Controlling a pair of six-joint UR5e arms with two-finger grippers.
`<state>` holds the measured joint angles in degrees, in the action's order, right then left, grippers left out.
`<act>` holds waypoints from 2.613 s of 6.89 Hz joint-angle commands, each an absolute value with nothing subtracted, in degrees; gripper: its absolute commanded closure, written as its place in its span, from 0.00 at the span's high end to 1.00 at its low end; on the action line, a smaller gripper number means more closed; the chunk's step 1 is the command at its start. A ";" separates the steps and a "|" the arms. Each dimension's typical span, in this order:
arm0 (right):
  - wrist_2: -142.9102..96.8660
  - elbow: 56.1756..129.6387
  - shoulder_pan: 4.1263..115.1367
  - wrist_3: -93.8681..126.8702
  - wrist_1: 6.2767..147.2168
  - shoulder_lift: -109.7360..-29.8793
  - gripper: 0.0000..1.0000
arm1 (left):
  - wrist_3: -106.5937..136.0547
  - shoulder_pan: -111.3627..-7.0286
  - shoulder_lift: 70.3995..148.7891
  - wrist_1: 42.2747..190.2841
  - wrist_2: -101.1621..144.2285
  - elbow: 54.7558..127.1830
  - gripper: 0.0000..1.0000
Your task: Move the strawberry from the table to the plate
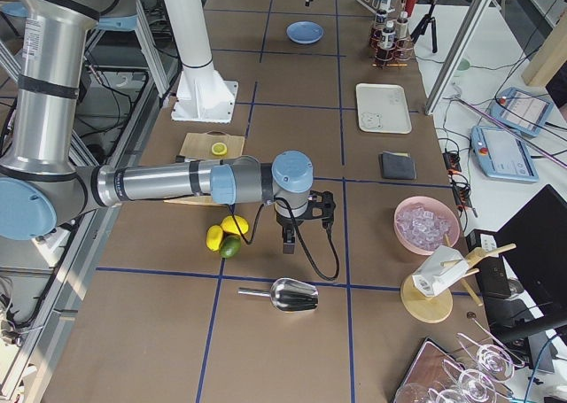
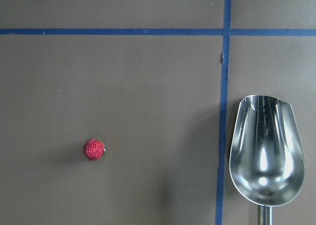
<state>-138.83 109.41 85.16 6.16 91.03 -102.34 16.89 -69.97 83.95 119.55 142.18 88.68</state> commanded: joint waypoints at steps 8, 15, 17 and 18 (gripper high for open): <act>-139.22 109.16 84.38 6.50 89.74 -102.39 1.00 | 29.62 -60.29 86.57 130.34 135.00 83.24 0.72; -139.75 109.16 84.38 6.50 89.65 -102.39 1.00 | 41.00 -58.97 89.90 130.34 139.88 84.45 0.00; -139.75 109.16 84.38 6.50 89.74 -102.39 1.00 | 53.19 -58.89 93.93 130.60 143.70 88.92 0.00; -139.83 109.16 84.38 6.50 89.74 -102.39 1.00 | 59.61 -55.75 96.57 130.61 143.61 92.43 0.00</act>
<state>-139.77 109.16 84.38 6.50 89.71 -102.39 51.96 -58.06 93.66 130.53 143.06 88.89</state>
